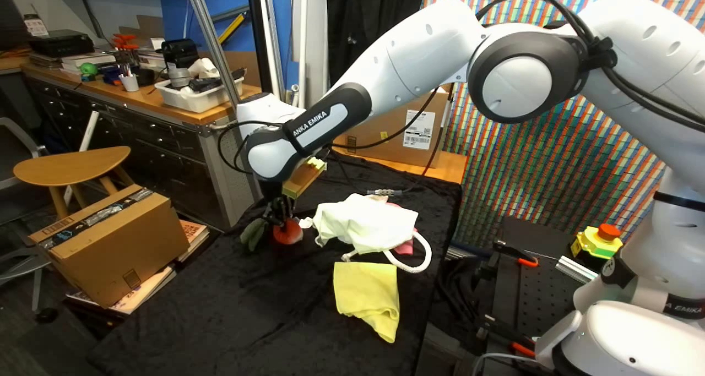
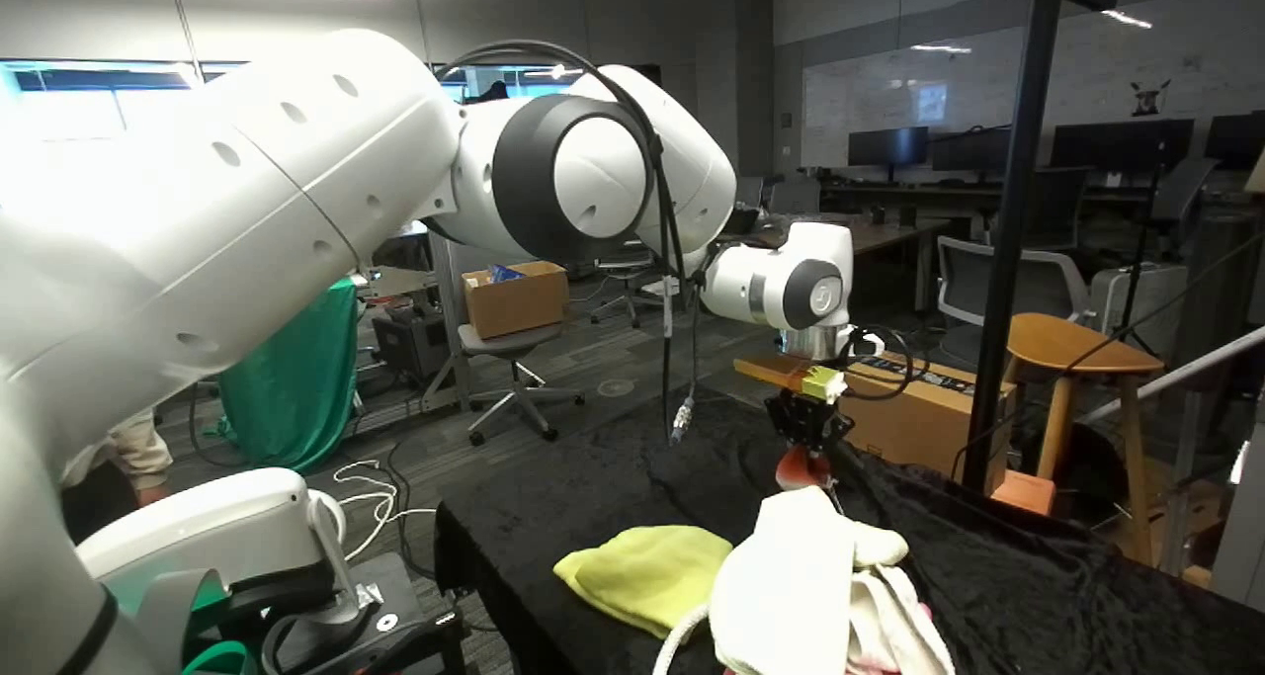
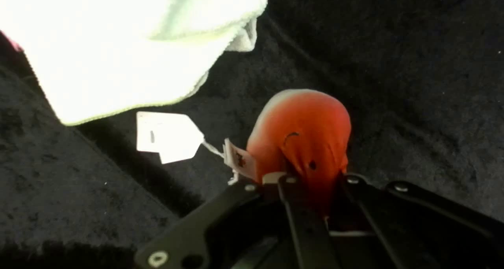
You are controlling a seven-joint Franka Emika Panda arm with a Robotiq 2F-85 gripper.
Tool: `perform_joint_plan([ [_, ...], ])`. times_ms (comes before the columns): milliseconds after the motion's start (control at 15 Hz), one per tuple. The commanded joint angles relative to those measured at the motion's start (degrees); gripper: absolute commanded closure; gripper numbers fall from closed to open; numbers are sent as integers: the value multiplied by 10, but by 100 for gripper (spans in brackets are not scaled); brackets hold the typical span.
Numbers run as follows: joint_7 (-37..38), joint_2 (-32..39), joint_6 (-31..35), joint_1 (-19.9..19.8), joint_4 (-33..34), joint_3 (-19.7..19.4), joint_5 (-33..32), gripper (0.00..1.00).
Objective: Pile all the objects closer to you
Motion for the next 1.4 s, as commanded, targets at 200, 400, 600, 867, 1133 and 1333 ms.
perform_joint_plan([
  [200, -39, -98, 13, -28, -79, 6, -9, 89],
  [400, -44, -140, 13, -38, -128, 1, -13, 89],
  [600, -49, -186, 15, -49, -189, -4, -17, 89],
  [867, -68, -249, 25, -68, -274, -4, -23, 90],
  [1133, -131, -319, 57, -96, -371, 12, -10, 90],
  [1333, -182, -367, 71, -112, -434, 24, -3, 90],
])
